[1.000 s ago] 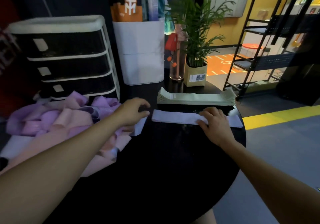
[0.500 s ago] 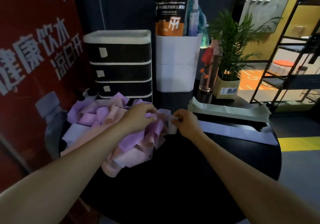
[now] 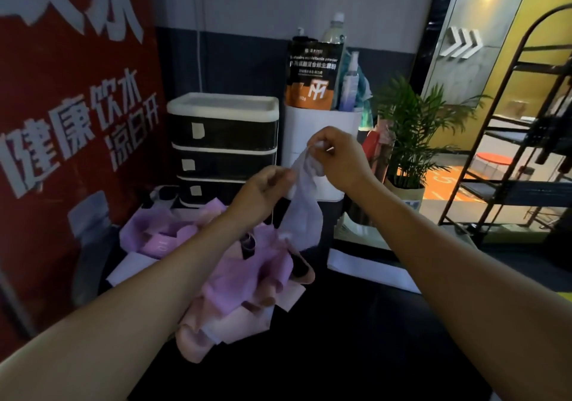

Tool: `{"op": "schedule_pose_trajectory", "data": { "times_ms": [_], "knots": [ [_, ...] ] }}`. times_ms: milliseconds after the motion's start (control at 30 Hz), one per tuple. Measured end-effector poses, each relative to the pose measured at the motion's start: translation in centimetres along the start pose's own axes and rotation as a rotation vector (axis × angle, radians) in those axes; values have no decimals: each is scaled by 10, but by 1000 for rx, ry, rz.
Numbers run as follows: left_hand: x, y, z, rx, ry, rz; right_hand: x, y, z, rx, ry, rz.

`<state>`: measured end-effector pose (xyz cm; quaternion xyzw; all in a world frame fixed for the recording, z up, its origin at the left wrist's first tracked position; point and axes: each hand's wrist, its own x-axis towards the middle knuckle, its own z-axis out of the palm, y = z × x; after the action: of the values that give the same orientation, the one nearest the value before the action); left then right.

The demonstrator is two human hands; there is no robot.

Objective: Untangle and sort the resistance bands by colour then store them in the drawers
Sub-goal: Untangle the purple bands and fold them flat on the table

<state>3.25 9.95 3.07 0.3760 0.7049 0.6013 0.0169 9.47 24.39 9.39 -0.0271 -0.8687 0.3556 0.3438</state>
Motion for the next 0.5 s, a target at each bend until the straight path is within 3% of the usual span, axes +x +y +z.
{"op": "schedule_pose_trajectory", "data": {
  "times_ms": [200, 367, 500],
  "knots": [
    [12, 23, 6, 98, 49, 111, 10, -13, -18, 172, 43, 128],
    [20, 44, 2, 29, 131, 121, 6, -19, -39, 340, 27, 157],
    [19, 68, 16, 25, 42, 135, 3, -28, -50, 325, -19, 69]
  ]
}}
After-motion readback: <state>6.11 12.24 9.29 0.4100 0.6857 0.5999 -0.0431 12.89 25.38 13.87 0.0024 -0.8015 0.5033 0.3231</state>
